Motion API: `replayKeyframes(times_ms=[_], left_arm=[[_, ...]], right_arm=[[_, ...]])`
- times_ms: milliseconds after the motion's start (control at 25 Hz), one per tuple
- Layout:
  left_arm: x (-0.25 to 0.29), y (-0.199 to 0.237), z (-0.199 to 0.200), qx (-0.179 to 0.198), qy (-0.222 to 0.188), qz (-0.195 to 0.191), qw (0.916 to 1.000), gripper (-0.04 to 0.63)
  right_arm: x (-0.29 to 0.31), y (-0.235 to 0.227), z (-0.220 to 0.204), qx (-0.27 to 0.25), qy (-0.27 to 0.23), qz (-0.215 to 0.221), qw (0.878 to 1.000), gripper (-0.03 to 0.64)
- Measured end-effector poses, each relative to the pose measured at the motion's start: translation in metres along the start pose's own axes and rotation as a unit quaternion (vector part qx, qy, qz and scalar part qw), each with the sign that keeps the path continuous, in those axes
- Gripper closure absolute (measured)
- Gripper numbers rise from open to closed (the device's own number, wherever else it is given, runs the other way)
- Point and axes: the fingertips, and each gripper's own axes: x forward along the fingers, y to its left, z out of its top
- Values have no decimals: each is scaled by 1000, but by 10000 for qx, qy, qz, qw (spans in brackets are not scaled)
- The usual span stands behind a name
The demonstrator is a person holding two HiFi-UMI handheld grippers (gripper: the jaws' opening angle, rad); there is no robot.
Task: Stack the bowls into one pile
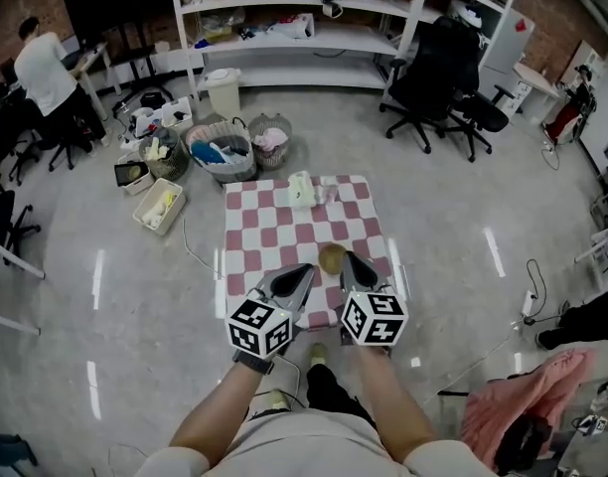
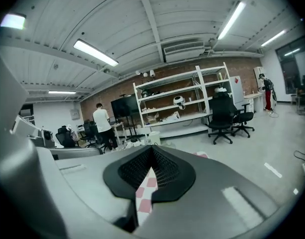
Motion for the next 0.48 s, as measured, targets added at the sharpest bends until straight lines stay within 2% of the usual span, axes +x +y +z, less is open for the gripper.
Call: replayKeyframes(times_ms=[480], left_arm=[[-41, -17, 56, 441, -540, 216, 9973, 589]], right_arm=[[-37, 44, 52, -586, -631, 151, 9962, 607]])
